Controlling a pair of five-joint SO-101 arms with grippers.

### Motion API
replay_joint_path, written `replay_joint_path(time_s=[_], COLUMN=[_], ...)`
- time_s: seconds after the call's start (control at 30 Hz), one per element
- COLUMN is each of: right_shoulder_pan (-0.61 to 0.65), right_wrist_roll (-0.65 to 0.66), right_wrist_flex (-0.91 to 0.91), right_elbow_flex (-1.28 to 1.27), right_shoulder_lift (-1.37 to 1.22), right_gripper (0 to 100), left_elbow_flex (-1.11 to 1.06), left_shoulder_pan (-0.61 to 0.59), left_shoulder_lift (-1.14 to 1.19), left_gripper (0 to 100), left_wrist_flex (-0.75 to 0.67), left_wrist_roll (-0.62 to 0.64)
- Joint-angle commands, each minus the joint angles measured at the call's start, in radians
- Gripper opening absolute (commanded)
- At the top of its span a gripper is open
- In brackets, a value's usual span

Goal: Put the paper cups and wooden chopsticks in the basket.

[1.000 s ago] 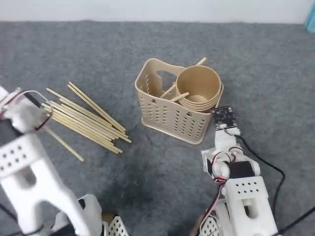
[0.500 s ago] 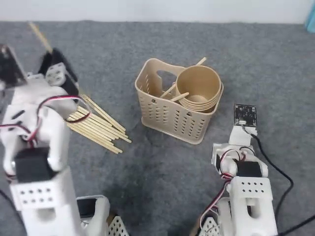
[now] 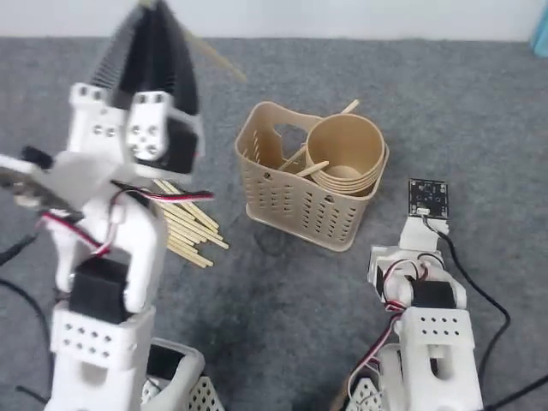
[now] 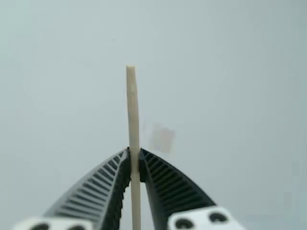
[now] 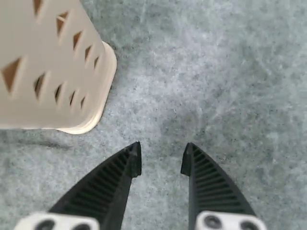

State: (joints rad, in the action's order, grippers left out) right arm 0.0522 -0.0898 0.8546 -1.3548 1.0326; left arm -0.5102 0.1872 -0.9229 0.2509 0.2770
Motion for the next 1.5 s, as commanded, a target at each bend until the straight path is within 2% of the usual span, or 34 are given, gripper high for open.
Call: replay_joint_path(time_s=[0.0,0.23,0.57,0.67,0.87,1.13,1.27,1.37,1.47], right_shoulder_pan=[-0.013,-0.013,-0.015,-0.015,-0.016,-0.016,-0.016,-0.018,-0.019], right_wrist_roll=[-0.005,-0.003,-0.003,-0.003,-0.003,-0.003,-0.003,-0.008,-0.011], right_wrist_flex=[-0.024,-0.025,-0.053,-0.053,-0.053,-0.053,-0.053,-0.050,-0.044], right_elbow_flex=[0.025,0.026,0.021,0.021,0.021,0.020,0.020,0.023,0.026], right_shoulder_lift=[-0.001,-0.001,-0.001,-0.001,-0.001,-0.001,-0.001,-0.001,-0.001], right_gripper=[15.4,15.4,15.4,15.4,15.4,15.4,15.4,15.4,15.4], left_elbow_flex=[-0.056,-0.292,-0.409,-0.397,-0.398,-0.387,-0.351,-0.341,-0.346], left_shoulder_pan=[0.052,0.055,0.052,0.055,0.052,0.023,-0.066,-0.153,-0.245], left_shoulder_lift=[0.038,0.120,0.149,0.147,0.147,0.146,0.063,-0.077,-0.232], left_gripper=[1,1,1,4,20,19,19,19,19], left_wrist_flex=[-0.058,-0.281,-0.282,-0.215,-0.069,-0.021,-0.011,0.124,0.384], left_wrist_roll=[-0.011,-0.011,-0.011,-0.011,-0.011,-0.006,-0.006,-0.005,-0.003])
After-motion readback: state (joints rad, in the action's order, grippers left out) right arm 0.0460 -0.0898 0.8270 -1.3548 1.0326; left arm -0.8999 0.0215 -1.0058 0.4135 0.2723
